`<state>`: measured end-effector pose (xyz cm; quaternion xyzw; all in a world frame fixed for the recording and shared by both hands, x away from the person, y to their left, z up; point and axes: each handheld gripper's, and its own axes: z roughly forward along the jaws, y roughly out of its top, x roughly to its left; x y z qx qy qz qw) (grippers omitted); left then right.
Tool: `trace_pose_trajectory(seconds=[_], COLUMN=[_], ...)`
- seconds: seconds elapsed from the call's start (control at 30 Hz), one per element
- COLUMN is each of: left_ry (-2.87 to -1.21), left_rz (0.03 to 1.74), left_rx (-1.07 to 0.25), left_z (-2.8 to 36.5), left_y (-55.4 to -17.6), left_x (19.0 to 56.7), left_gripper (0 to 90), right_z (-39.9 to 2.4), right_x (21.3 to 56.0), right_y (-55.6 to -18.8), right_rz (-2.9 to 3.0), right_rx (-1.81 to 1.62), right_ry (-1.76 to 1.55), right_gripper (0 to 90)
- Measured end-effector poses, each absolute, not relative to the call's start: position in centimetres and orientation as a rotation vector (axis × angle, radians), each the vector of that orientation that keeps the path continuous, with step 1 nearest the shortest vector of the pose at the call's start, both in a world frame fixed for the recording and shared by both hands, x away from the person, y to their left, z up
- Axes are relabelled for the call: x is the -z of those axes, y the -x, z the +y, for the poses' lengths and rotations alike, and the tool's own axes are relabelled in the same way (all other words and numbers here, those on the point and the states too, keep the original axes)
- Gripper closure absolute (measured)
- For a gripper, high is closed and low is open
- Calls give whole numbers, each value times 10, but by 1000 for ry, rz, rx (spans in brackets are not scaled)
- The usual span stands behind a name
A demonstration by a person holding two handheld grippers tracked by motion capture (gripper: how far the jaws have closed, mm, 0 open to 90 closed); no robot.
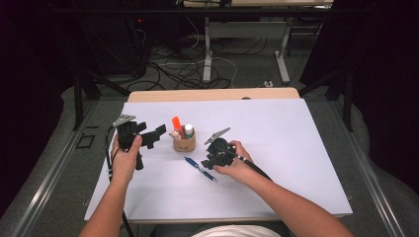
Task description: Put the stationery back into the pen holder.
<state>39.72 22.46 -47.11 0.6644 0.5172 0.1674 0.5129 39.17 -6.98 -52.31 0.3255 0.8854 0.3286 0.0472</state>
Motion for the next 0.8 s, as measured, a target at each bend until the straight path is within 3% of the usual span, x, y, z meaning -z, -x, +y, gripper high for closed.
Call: trace_pose_trajectory(seconds=[0.8], left_ry=[-1606], left_rz=[1247], left_rx=[-395], left_z=[224], left_y=[-397], left_x=[472], left_gripper=[106], right_z=[-64], right_x=[536], right_y=[-382], right_rz=[2859], right_rx=[-893], right_ry=[-1047], right_gripper=[692])
